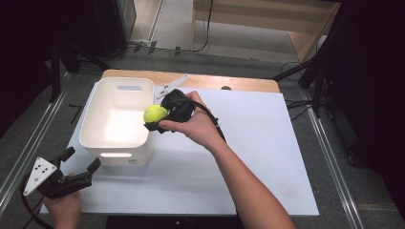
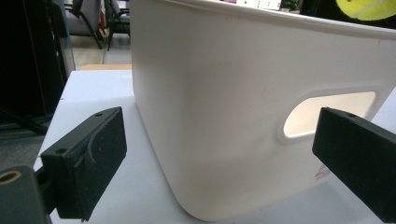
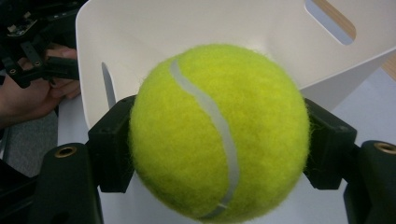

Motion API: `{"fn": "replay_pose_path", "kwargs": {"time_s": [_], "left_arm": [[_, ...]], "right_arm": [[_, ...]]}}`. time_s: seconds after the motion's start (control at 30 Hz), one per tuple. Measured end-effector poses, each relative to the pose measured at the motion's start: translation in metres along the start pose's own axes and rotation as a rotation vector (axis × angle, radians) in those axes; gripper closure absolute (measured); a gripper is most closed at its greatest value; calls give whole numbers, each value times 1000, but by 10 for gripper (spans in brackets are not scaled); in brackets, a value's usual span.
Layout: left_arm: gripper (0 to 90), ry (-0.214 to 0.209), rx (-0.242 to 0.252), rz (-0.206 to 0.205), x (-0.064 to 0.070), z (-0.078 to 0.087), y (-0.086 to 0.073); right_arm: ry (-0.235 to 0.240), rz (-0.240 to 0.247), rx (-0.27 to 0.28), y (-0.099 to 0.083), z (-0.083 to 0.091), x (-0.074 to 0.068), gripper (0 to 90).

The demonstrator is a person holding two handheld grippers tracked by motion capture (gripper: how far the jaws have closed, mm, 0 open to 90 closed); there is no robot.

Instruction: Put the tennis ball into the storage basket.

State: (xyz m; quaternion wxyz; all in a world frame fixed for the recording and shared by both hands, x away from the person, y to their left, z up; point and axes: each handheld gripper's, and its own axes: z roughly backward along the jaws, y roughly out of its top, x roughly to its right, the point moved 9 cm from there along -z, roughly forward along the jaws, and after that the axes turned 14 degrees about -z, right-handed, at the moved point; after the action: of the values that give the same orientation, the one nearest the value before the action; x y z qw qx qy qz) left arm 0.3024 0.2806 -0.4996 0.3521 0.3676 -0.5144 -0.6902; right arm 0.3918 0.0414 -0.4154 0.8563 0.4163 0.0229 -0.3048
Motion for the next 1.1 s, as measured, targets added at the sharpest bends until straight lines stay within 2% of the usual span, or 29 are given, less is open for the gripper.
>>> {"fn": "replay_pose_path", "kwargs": {"time_s": [0.73,1.1], "left_arm": [[28,-8,2,6,0,0,0],[28,-10,1,6,0,0,0]], "right_arm": [[34,24,-13,14,-20,-18,240],[46,30,-31,16,-33,-26,240]]}}
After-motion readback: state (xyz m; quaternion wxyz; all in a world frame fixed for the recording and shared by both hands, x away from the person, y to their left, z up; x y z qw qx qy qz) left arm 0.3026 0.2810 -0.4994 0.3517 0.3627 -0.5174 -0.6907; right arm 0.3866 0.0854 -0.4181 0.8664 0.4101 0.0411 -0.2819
